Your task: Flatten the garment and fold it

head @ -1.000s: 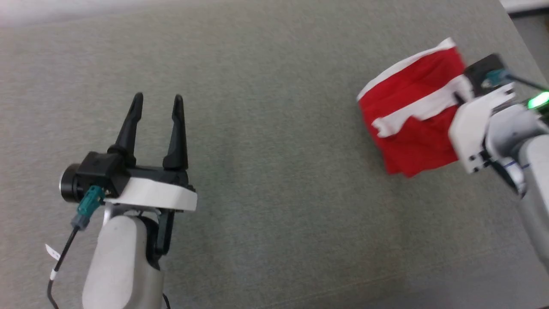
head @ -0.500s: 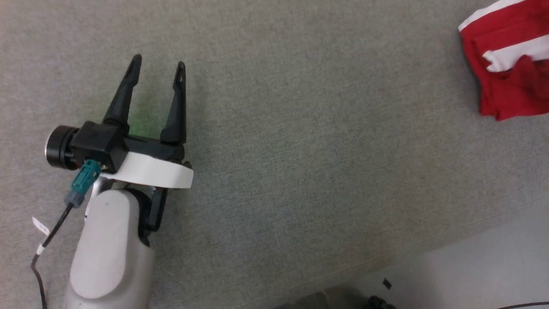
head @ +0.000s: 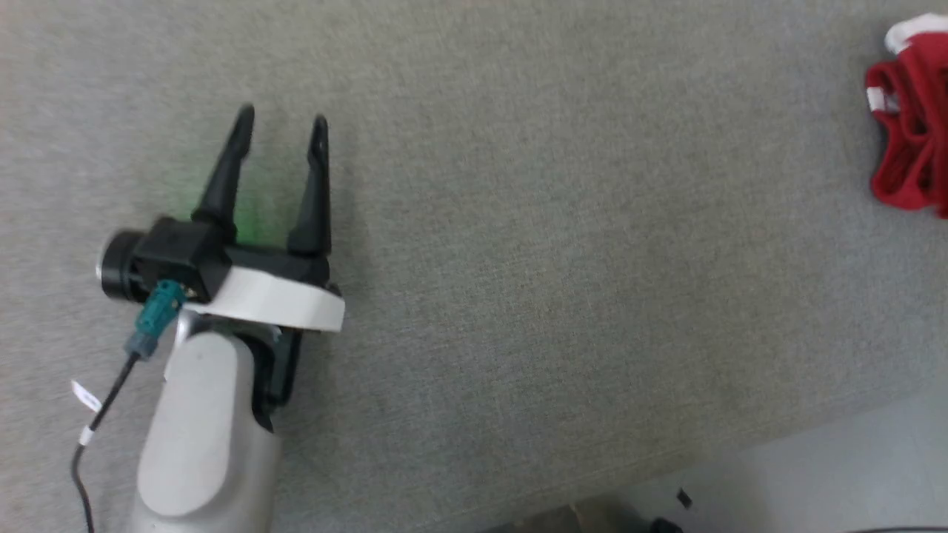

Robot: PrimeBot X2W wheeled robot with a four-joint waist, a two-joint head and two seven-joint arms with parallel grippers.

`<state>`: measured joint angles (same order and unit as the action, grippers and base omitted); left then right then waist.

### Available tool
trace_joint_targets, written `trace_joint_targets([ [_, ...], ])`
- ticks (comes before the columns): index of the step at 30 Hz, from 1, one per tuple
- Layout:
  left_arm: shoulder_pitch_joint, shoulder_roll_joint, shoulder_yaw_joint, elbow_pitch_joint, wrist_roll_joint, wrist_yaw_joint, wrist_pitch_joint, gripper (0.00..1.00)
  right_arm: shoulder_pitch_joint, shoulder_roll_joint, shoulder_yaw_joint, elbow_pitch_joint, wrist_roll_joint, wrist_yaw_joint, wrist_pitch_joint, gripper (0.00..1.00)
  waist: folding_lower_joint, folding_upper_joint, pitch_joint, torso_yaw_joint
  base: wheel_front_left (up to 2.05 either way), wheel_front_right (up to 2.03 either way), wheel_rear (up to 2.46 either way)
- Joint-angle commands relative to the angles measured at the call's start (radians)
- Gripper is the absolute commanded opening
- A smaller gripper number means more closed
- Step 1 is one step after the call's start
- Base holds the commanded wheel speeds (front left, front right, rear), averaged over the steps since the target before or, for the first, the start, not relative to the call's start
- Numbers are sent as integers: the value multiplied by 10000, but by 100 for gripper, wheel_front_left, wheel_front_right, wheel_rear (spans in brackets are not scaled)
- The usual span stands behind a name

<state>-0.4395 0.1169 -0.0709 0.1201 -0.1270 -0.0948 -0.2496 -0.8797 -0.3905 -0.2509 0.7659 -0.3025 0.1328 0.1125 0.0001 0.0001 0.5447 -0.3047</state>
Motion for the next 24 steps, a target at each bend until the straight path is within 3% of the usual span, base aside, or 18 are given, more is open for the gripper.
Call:
trace_joint_targets([
  [1,293,-84,50,209,-140,56,-82,100,64,173,-45,23,49,-21,-387,100,-1,-1,-969,458,0,0,0],
  [6,735,-319,74,565,-464,66,-115,100,608,490,156,-39,939,-21,-1591,100,-1,-1,-2087,883,0,0,0],
  [12,1275,-537,77,677,-806,59,-119,100,1765,920,883,-852,2903,-21,-2803,100,-1,-1,-3223,1535,0,0,0],
  [17,1742,-612,8,798,-934,66,-120,100,3239,1179,1624,-2391,4297,-21,-3170,100,-1,-1,-3941,2051,0,0,0],
  [24,2352,-654,-149,942,-1057,206,-121,100,5724,1804,1743,-4869,4899,-21,-3278,100,-1,-1,-4800,2859,0,0,0],
])
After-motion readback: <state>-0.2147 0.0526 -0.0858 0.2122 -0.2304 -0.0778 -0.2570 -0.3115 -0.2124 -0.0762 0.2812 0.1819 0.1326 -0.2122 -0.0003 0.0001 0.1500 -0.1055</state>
